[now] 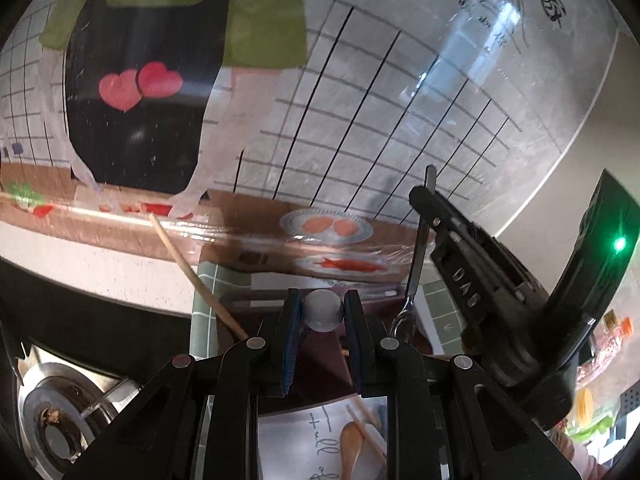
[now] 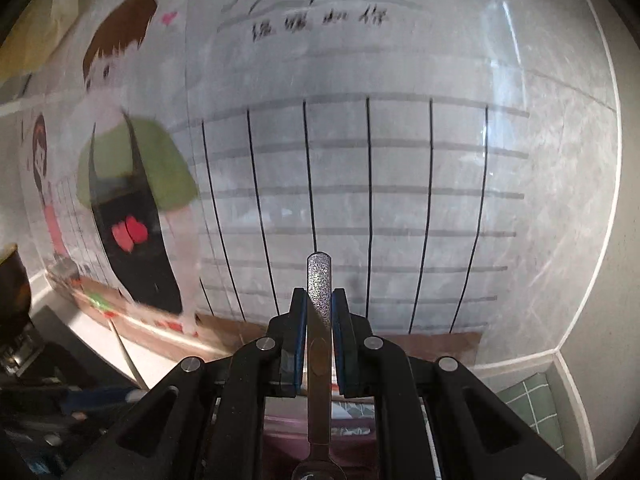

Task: Organize utensils
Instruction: 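Lift both held spoons up toward the purple caddy, then open both grippers over the purple caddy to drop the spoons in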

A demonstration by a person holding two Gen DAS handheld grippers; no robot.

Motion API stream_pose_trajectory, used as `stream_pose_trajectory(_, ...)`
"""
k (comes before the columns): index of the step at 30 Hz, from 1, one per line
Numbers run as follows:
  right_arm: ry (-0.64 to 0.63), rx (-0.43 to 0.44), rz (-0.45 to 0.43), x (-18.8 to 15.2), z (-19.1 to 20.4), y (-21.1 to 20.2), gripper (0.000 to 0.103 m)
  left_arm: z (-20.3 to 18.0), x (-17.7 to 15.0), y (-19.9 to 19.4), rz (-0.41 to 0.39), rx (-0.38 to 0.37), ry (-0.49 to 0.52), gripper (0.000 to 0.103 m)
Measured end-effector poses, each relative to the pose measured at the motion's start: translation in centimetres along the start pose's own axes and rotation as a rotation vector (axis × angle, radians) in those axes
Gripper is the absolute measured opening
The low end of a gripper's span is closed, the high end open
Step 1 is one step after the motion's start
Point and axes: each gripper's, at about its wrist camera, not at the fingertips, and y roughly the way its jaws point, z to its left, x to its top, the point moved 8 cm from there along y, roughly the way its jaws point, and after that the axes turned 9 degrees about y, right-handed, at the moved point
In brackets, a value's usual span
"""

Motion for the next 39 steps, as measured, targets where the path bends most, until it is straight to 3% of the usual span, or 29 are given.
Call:
stream_pose_trajectory(8, 0.025, 0.073, 0.132, -4.0, -0.7, 0.1, 0.011, 1.1, -1.7, 0.4, 0.010, 0.044, -0.022, 0.024)
stream_pose_trajectory(16, -0.007, 0.095, 0.237, -6.4, -1.3, -3.1, 0.014, 0.6, -2.7, -1.7, -0.021, 0.062, -0.024, 0.031)
stream_pose_trajectory(21, -0.039, 0.110, 0.256, -7.1, -1.3, -6.7, 0.028, -0.3, -4.4, -3.6, -0.028, 0.069, 0.001, 0.032)
stream_pose_trajectory(25, -0.072, 0.086, 0.290, -8.3, -1.9, -9.6, 0.041, -1.2, -6.9, -5.0, -0.017, 0.059, 0.034, 0.043)
stream_pose_trajectory(27, -0.077, 0.071, 0.332, -9.5, -2.6, -10.9, 0.049, -1.7, -8.5, -5.4, -0.002, 0.052, 0.057, 0.043)
stream_pose_trajectory(29, -0.086, 0.050, 0.359, -10.6, -3.2, -11.9, 0.055, -2.1, -10.1, -5.4, 0.022, 0.047, 0.072, 0.043)
stream_pose_trajectory(34, -0.127, -0.012, 0.419, -14.2, -4.8, -13.5, 0.058, -3.1, -15.1, -4.3, 0.122, 0.032, 0.097, 0.043)
stream_pose_trajectory(36, -0.137, -0.033, 0.443, -15.8, -5.4, -13.9, 0.070, -3.5, -17.0, -3.6, 0.166, 0.028, 0.107, 0.043)
stream_pose_trajectory(39, -0.157, -0.055, 0.477, -18.0, -6.0, -14.5, 0.079, -4.2, -19.5, -2.6, 0.224, 0.020, 0.119, 0.043)
